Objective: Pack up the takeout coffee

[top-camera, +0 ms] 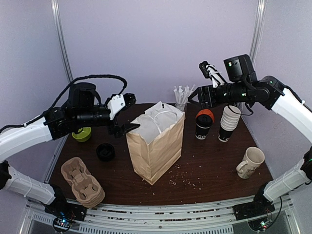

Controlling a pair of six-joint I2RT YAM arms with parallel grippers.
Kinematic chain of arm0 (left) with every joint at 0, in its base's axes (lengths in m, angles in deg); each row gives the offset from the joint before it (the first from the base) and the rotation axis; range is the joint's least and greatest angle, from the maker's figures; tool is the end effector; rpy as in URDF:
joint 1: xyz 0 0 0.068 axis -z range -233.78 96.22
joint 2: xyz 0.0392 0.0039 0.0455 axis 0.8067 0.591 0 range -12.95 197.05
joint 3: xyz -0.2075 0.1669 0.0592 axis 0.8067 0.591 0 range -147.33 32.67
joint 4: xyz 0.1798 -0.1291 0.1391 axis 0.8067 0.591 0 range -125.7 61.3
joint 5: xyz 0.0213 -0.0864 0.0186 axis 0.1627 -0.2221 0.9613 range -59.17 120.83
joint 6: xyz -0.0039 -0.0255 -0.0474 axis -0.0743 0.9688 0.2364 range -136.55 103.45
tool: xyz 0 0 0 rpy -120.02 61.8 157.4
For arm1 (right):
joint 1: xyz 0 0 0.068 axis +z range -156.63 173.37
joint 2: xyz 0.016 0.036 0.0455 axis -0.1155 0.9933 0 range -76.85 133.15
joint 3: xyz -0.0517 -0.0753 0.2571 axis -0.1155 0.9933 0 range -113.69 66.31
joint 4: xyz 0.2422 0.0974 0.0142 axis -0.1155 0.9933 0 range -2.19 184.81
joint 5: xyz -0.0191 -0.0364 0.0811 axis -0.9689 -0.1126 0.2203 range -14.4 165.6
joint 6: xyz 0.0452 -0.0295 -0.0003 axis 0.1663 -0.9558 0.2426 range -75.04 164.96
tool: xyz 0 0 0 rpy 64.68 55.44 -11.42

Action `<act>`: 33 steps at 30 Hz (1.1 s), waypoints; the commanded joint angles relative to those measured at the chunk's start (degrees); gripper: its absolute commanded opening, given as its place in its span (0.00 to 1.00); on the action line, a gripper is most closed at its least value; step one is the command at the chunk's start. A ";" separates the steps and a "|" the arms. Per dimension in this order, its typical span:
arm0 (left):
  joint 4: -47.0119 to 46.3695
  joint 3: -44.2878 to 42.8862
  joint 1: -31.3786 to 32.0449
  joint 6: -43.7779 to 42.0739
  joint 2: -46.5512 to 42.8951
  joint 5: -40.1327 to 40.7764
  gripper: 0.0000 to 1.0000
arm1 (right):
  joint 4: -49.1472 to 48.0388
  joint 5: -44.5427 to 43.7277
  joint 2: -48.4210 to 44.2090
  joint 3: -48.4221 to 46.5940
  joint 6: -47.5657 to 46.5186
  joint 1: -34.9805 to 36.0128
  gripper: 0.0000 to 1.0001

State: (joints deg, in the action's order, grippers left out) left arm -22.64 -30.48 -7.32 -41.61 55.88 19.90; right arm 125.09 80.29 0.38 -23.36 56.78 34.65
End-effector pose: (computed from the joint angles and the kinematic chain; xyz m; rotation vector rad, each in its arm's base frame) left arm 0.1864 -0.2058 0.3601 1.2229 1.4740 -0.4340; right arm 0.2141 0.1917 0.4363 -0.5781 1.9852 0.6660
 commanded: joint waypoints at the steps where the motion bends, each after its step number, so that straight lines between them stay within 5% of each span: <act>1: -4.05 -2.79 0.50 -3.94 2.66 -2.22 0.82 | -1.12 -0.62 -1.12 0.46 0.22 0.12 0.76; 8: -6.27 -5.54 1.15 -4.03 6.18 -4.16 0.67 | -1.71 0.65 -1.34 0.84 0.81 0.12 0.75; 25: -9.86 -6.31 2.02 -3.72 9.16 -2.95 0.03 | -2.24 6.12 -1.78 1.50 1.43 0.27 0.75; 33: -18.71 -3.31 1.97 11.70 6.82 0.16 0.00 | -3.31 7.51 1.21 -1.96 -0.08 4.16 0.76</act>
State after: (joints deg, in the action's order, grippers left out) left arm -32.92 -35.16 -5.66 -40.14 64.76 18.43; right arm 123.10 86.25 0.30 -22.61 58.00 36.48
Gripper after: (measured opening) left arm 0.007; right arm 0.756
